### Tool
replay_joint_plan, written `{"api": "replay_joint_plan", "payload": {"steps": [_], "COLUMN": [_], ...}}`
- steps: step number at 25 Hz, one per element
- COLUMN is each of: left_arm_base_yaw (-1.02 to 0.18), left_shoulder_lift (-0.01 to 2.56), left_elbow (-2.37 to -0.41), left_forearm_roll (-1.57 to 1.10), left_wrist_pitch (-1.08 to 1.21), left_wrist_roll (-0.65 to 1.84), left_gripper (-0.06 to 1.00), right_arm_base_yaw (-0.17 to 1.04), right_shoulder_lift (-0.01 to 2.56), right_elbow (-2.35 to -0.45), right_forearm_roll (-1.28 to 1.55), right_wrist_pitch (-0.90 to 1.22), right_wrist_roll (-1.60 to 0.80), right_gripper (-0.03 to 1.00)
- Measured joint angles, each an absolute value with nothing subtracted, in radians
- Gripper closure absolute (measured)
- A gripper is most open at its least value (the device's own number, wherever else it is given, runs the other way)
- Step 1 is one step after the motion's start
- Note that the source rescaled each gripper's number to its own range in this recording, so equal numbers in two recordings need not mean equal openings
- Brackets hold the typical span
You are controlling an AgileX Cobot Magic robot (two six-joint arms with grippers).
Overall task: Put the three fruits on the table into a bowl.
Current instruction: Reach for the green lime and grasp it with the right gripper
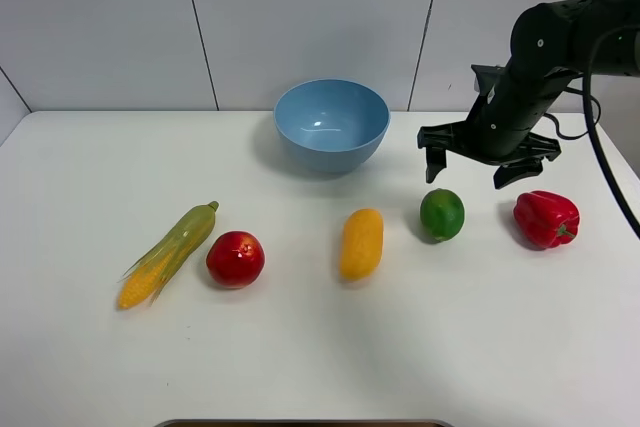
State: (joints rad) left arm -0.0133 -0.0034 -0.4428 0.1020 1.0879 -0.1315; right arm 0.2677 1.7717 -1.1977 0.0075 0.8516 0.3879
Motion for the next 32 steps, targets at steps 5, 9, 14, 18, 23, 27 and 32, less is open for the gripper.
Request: {"api": "replay_joint_plan", "payload": {"steps": [5, 9, 14, 18, 23, 27, 32], "left_arm_base_yaw": [-0.013, -0.013, -0.013, -0.013, -0.013, -0.013, -0.013], "left_shoulder_lift": [-0.003, -0.003, -0.003, -0.003, -0.003, -0.003, -0.003], "left_elbow": [-0.443, -0.443, -0.443, -0.443, -0.443, -0.443, -0.443], "left_forearm_roll": [0.102, 0.102, 0.102, 0.102, 0.102, 0.102, 0.102], "left_wrist_pitch": [1.088, 1.088, 1.088, 1.088, 1.088, 1.088, 1.088], "left_wrist_roll": [-0.131, -0.13, -0.13, -0.13, -0.131, -0.131, -0.131], "left_gripper": [-0.06, -0.06, -0.06, -0.06, -0.06, -0.06, -0.06], "right_arm_base_yaw": [0.273, 0.273, 0.273, 0.273, 0.273, 0.273, 0.273], "right_shoulder_lift": [1.812, 1.843, 1.88, 1.909, 1.952, 1.988, 2.027], "right_elbow": [-1.198, -1.198, -1.198, -1.198, -1.198, -1.198, -1.198], "right_forearm_roll": [0.007, 0.0, -0.023, -0.03, -0.04, -0.049, -0.051], "right_wrist_pitch": [0.851, 0.848, 0.819, 0.794, 0.748, 0.726, 0.695], "right_wrist_roll": [0.388, 0.389, 0.394, 0.394, 0.394, 0.394, 0.394], "right_gripper": [0.0, 0.0, 0.0, 0.0, 0.0, 0.0, 0.0]}}
